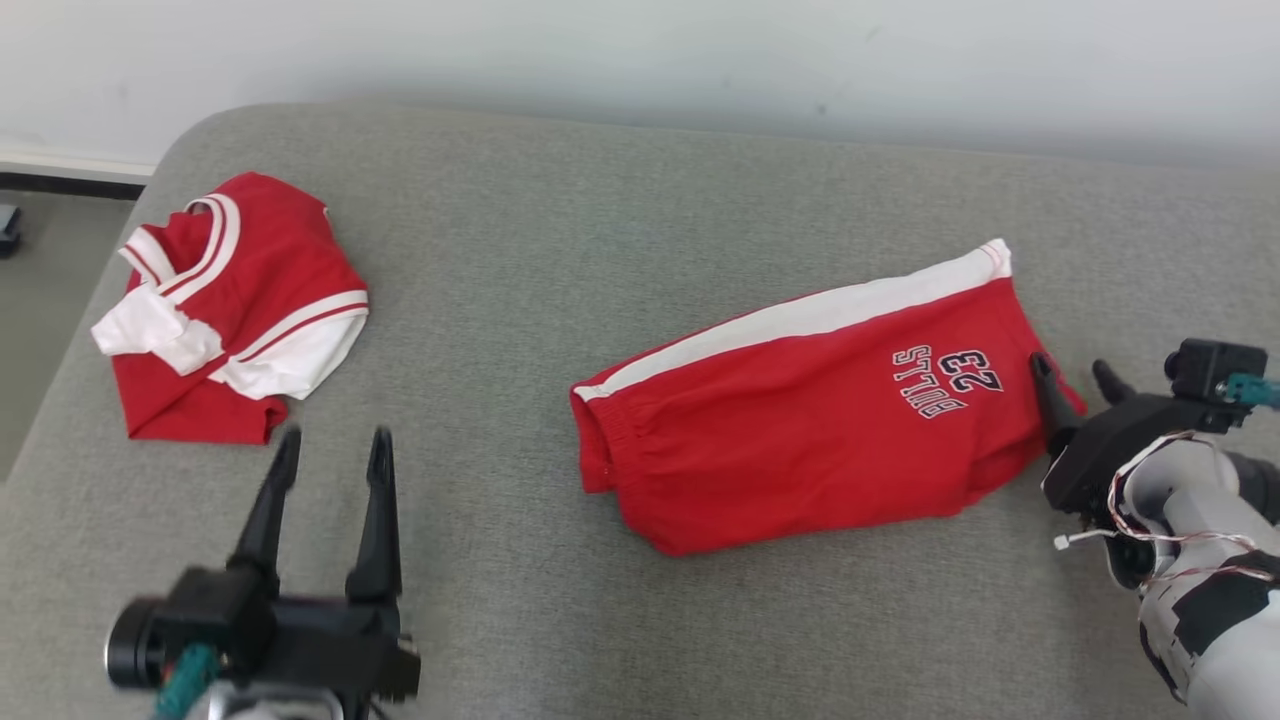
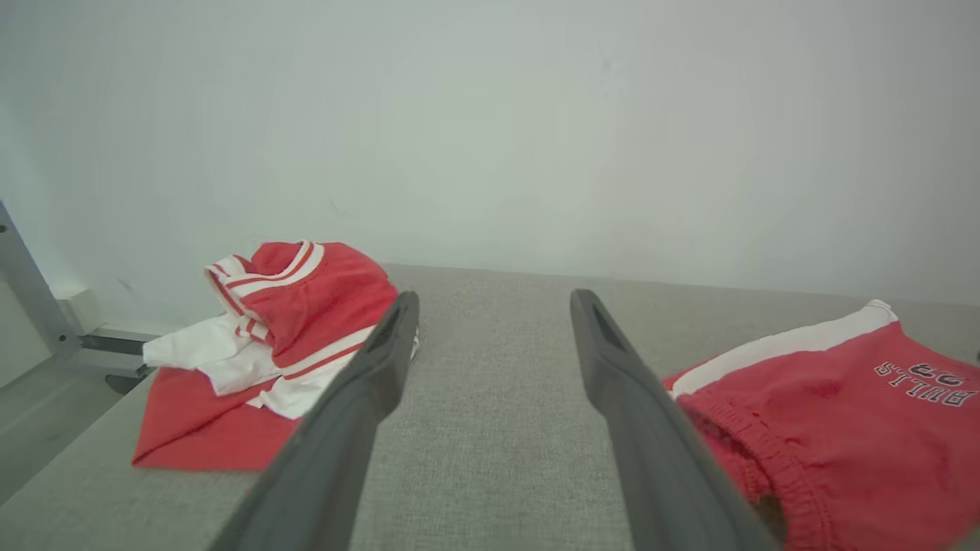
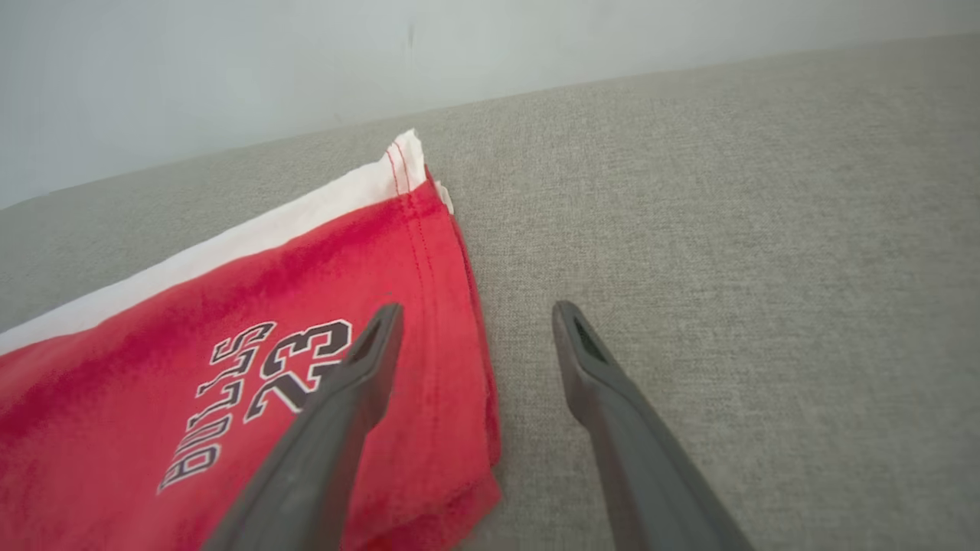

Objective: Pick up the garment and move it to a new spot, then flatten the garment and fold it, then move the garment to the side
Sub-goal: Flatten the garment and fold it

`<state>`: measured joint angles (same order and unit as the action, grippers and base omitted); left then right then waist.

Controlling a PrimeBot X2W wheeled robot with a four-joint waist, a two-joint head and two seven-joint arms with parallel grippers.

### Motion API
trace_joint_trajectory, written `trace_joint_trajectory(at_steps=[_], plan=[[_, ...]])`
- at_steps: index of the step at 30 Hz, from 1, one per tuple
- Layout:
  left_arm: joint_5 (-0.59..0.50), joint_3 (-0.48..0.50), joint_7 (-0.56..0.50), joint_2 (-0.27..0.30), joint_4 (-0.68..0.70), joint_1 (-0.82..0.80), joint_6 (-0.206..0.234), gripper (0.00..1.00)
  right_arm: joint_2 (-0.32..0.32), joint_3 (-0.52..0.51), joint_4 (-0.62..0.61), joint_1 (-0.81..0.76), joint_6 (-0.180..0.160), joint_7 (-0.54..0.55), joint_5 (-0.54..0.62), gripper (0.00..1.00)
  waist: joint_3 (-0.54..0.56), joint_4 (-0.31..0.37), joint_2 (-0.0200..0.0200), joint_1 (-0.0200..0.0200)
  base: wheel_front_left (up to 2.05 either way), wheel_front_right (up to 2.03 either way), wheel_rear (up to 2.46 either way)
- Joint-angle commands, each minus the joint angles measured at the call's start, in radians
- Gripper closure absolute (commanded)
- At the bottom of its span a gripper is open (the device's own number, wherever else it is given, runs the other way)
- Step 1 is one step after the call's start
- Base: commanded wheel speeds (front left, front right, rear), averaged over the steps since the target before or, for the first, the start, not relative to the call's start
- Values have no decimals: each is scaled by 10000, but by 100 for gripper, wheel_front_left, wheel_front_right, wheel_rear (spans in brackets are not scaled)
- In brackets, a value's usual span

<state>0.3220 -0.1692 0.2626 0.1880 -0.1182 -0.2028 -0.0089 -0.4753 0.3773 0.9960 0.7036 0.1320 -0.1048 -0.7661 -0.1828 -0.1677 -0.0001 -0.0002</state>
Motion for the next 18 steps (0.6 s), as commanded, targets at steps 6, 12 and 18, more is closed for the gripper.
trace_joint_trajectory(at_steps=[6,12,18], plan=[[-741,512,32,-413,112,938,-71,0,10,234,344,-273,-19,339,-243,0,-13,-301,1,2,0,0,0],[-1106,871,32,-677,-8,1202,-335,0,172,501,510,-398,-19,847,-413,100,164,-318,1,2,0,0,0],[-1296,1142,32,-803,-234,1397,-610,0,119,647,-13,-458,-19,789,-818,100,583,27,1,2,0,0,0]])
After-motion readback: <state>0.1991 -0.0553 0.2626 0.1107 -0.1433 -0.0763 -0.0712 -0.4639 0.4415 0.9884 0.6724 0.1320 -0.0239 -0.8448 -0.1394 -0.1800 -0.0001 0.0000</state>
